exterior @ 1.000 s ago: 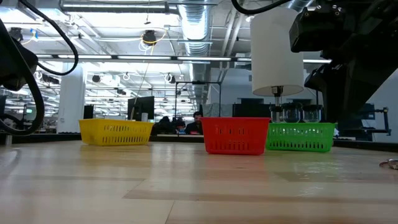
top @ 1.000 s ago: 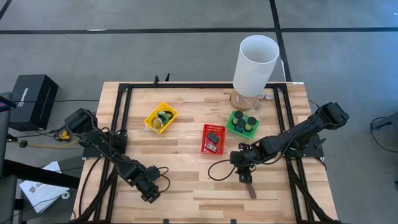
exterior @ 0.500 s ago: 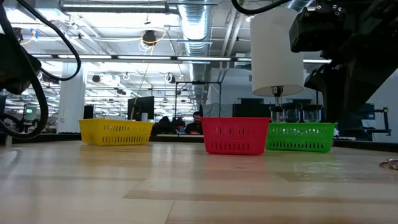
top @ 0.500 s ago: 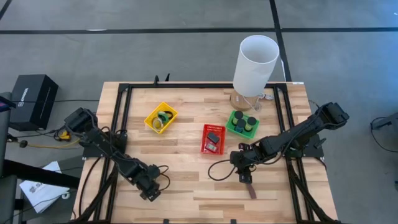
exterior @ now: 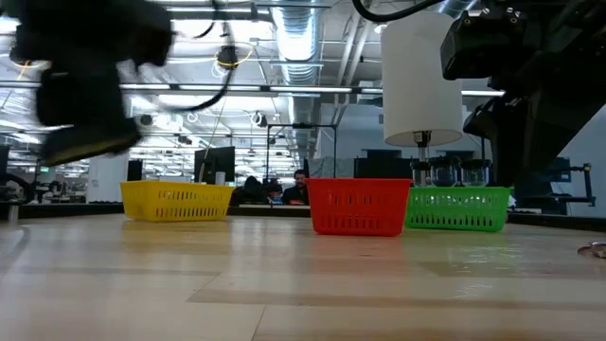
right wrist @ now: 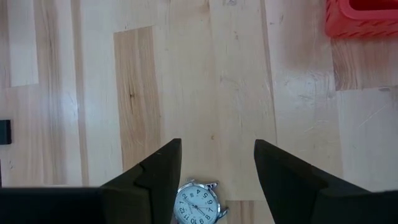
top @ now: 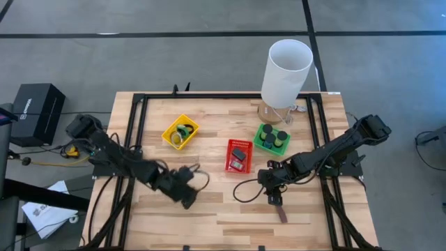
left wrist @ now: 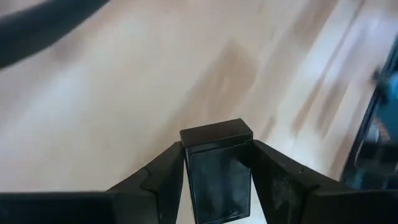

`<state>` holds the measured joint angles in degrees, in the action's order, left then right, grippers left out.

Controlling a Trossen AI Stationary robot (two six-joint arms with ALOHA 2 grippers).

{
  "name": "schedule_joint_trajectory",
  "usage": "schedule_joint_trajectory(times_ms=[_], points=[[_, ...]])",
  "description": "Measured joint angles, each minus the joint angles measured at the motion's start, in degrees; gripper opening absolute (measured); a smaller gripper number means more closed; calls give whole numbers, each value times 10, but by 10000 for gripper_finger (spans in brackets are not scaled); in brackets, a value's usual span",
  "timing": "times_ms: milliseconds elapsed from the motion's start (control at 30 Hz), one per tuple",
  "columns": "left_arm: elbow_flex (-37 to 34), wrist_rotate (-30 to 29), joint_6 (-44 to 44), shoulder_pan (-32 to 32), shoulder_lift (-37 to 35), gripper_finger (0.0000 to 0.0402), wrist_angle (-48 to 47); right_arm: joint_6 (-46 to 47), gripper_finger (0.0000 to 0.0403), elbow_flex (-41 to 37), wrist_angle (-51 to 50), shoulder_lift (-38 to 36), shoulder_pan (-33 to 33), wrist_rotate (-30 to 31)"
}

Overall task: Pick & Place Office items
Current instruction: Put the black digital clock into the red bin

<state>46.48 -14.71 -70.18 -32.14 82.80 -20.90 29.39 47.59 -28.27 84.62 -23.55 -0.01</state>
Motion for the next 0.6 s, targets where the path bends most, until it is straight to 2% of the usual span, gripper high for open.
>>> schedule_joint_trajectory(times_ms=[200, 400, 500, 600], points=[[0, -76, 188, 69, -41, 161, 83, -18, 193, 0, 0, 0, 0, 0], [0, -85, 398, 132, -45, 164, 204, -11, 193, 0, 0, 0, -1, -2], [0, -91, 463, 157, -45, 164, 227, -10, 193, 0, -3, 0, -1, -2], [0, -130, 507, 177, -45, 163, 241, -10, 193, 0, -2, 0, -1, -2]])
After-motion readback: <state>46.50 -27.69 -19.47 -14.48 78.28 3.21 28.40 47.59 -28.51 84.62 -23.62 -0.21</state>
